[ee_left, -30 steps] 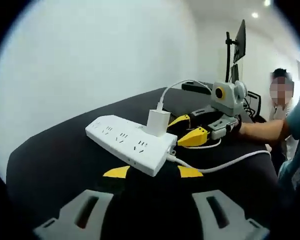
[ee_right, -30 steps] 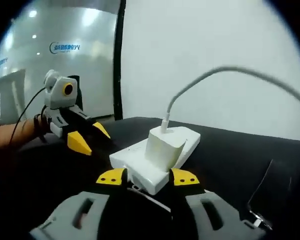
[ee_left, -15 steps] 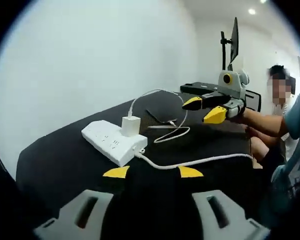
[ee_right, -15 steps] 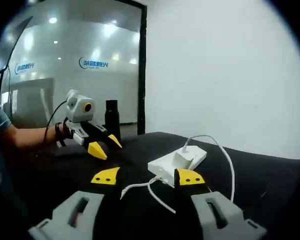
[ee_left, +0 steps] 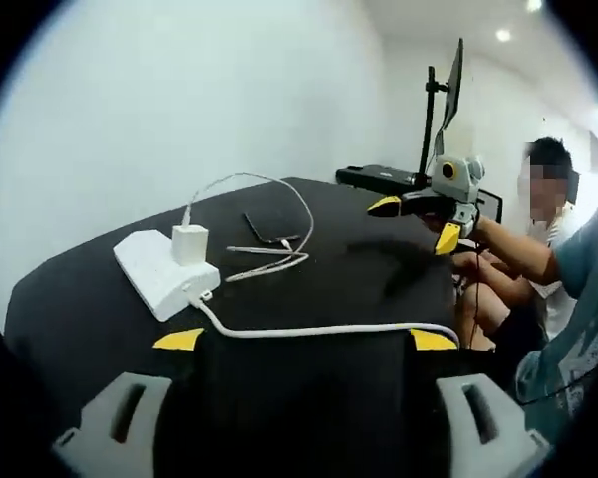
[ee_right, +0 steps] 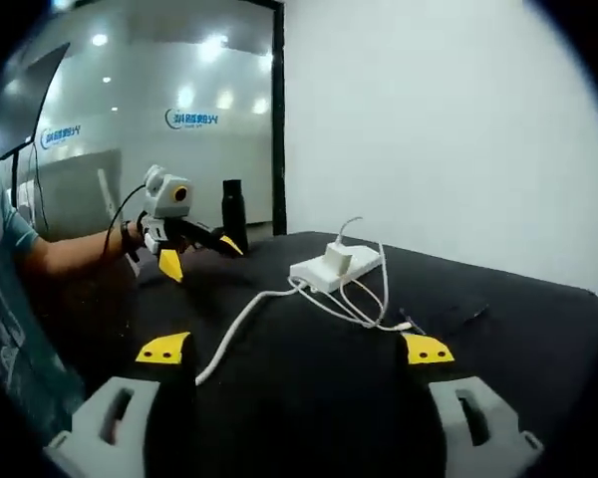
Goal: Connect the charging cable to the phone, plug the charger into the socket, and turn on the power strip switch to charge the phone.
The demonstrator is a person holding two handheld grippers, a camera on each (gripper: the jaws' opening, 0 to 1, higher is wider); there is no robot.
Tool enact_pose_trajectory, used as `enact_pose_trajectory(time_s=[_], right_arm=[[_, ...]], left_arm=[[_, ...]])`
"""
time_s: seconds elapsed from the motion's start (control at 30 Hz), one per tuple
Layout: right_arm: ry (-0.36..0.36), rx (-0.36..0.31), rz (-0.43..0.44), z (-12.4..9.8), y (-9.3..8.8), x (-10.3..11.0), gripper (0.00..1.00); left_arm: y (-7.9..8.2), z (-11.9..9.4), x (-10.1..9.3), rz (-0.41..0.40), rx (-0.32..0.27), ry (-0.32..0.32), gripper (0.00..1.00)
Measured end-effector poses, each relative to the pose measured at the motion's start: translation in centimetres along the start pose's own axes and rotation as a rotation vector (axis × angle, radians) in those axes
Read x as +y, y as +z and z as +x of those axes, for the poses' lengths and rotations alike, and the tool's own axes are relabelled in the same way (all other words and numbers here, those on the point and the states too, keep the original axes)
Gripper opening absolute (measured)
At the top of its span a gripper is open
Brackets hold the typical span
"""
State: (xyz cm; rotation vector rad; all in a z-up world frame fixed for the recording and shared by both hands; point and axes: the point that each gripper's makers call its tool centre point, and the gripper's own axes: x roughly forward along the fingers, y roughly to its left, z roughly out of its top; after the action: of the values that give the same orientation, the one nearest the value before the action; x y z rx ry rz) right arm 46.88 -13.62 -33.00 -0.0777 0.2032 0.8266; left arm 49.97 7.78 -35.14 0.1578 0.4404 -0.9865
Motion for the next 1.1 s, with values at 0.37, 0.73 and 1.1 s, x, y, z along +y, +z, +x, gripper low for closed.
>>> enact_pose_trajectory(time_s=[0.37, 0.73, 1.1], right_arm=[[-0.091, 0.008, 0.035, -6.9, -2.0, -4.1, 0.93], [-0.208, 0.019, 0.03, -12.5, -1.6, -7.7, 0.93], [-0.277, 0.006, 0.039, -18.1, -1.0, -11.0, 0.93]], left_arm=[[0.8, -0.1, -1.3, -0.098, -0.08, 0.016, 0.96], [2.2, -1.8, -1.0, -0.058, -0.115, 0.084, 0.96], [4.6, -3.9, -1.3, -0.022, -0.177, 0.092, 0.96]])
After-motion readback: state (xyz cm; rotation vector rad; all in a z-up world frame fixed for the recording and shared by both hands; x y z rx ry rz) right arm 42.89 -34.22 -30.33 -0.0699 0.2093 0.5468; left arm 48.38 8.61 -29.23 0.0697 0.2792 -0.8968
